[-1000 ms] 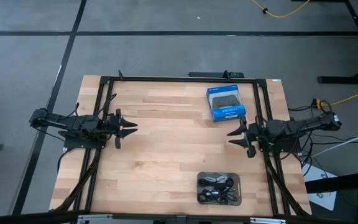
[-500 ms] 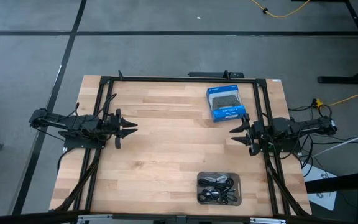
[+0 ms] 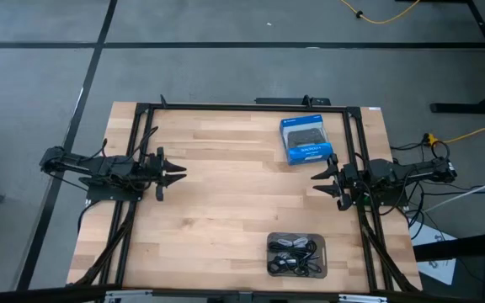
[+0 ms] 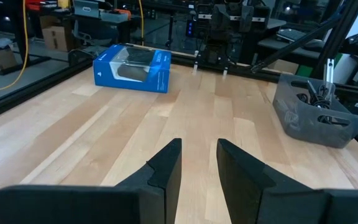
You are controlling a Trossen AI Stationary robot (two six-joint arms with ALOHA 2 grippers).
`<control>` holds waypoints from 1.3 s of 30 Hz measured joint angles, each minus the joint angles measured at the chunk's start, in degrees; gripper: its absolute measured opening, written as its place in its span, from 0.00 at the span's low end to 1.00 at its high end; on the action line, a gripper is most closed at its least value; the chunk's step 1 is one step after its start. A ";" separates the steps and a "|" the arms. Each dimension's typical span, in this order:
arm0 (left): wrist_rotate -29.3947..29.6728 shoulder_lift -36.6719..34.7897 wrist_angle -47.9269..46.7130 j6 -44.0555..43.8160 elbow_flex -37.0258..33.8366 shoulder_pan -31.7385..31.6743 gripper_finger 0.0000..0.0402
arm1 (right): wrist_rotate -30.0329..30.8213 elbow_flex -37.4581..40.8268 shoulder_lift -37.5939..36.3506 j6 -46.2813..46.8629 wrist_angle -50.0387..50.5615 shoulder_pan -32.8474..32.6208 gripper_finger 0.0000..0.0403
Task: Pick and place USB-C Cables
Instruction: Return to Home Position
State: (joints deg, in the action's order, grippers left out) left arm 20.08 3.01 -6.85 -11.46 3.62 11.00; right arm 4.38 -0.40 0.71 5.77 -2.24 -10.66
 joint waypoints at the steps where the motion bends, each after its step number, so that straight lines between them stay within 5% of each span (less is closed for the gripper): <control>1: 0.00 0.00 0.00 0.00 0.00 -0.02 0.24 | 0.00 0.00 0.00 0.00 0.00 0.00 0.37; 9: -0.09 -2.83 1.05 0.09 -0.07 -0.08 0.24 | 0.02 0.00 0.00 -0.07 -0.11 0.00 0.37; 14: -0.72 -2.86 3.53 8.52 -0.97 -0.04 0.24 | 0.04 0.00 0.00 -0.10 -0.08 0.00 0.37; 17: -4.76 -2.84 9.68 12.91 -3.19 -0.11 0.24 | 0.02 0.00 0.02 -0.01 -0.07 0.00 0.37; 25: -19.65 -2.86 7.39 21.19 -3.13 -3.52 0.24 | 0.02 0.00 0.00 -0.06 -0.06 0.00 0.37; 39: -19.34 -2.42 7.52 18.04 -3.15 -7.04 0.24 | 0.04 0.00 0.00 -0.11 -0.04 0.00 0.37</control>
State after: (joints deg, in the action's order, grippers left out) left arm 0.73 0.59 0.67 6.58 0.47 3.97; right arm 4.43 -0.40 0.71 5.66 -2.28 -10.66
